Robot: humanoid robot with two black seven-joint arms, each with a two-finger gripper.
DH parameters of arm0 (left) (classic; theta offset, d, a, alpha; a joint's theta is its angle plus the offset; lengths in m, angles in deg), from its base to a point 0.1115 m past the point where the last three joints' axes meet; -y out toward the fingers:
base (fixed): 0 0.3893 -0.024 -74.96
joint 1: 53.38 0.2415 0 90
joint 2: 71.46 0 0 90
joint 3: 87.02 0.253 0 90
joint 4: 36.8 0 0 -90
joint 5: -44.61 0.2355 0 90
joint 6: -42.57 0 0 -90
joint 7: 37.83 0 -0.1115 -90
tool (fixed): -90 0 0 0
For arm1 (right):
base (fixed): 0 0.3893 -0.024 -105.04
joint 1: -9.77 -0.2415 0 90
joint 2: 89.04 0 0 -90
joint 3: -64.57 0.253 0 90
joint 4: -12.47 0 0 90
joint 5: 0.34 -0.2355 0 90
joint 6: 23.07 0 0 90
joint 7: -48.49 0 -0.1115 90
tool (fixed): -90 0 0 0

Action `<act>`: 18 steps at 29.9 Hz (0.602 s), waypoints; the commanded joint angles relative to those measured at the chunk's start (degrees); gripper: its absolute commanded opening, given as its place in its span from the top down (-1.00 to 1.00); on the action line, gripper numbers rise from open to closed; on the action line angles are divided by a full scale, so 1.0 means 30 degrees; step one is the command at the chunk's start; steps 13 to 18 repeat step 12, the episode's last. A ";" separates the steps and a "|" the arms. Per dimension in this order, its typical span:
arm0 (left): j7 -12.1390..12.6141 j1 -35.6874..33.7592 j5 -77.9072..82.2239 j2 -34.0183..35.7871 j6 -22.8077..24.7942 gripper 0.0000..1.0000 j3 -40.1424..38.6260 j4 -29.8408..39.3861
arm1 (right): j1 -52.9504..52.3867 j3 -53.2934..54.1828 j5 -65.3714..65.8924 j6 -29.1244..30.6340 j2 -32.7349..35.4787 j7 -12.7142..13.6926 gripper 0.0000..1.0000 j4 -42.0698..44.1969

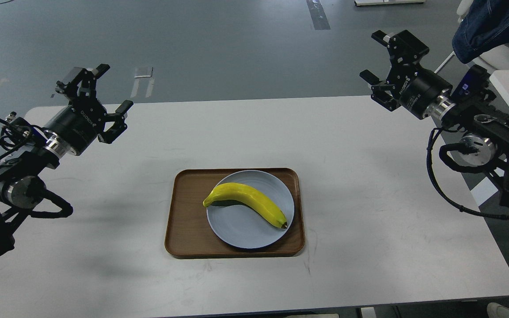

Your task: Place banana on plate with both arms

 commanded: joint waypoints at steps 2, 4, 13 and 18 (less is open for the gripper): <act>0.0000 0.0001 0.0000 -0.0562 0.0000 -0.96 0.0014 -0.0144 | 0.2265 0.2649 -0.2580 -0.0004 -0.0398 -0.0002 -1.00 0.0001; 0.0000 0.0001 0.0000 -0.0797 0.0000 -0.96 0.0014 -0.0320 | 0.2678 0.2917 -0.2611 0.0025 -0.0545 -0.0002 -1.00 0.0030; 0.0000 0.0148 0.0000 -0.1442 0.0000 -0.96 0.0014 -0.0994 | 0.3881 0.3006 -0.2611 0.0231 -0.0663 -0.0002 -1.00 -0.0028; 0.0000 0.0148 0.0000 -0.1442 0.0000 -0.96 0.0014 -0.0994 | 0.3881 0.3006 -0.2611 0.0231 -0.0663 -0.0002 -1.00 -0.0028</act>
